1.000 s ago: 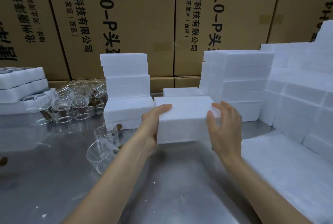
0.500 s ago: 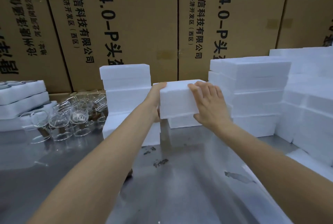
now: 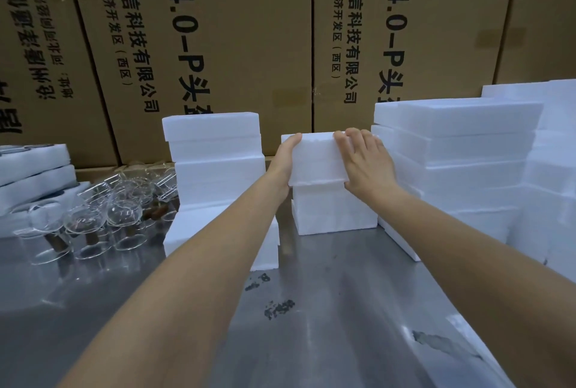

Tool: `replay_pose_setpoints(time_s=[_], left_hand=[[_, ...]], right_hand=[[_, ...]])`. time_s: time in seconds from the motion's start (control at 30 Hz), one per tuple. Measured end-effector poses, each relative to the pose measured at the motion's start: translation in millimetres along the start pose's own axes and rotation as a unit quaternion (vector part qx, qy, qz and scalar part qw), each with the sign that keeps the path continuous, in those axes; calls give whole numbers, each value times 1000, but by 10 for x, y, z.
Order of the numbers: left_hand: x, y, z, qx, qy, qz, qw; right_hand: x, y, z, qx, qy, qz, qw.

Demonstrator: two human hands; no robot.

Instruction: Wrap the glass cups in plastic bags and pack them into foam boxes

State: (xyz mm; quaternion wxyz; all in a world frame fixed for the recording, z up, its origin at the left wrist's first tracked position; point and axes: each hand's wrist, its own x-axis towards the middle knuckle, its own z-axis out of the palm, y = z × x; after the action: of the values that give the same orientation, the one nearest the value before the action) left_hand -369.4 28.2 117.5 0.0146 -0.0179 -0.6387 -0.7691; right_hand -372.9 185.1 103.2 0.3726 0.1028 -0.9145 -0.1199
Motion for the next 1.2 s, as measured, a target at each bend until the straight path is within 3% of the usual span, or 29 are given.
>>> replay_pose_setpoints(time_s=[0.7,0.9,1.2], left_hand=[[371,-377,121,46,4,-18,999],[299,-380,134,60,14,-18,998],[224,-375,119,181,36,-8,983]], right_hand=[[-68,105,267,29,-54,-9,998],[-61,88,250,56,-30,-4,998],[-79,-59,213,117,10,10,993]])
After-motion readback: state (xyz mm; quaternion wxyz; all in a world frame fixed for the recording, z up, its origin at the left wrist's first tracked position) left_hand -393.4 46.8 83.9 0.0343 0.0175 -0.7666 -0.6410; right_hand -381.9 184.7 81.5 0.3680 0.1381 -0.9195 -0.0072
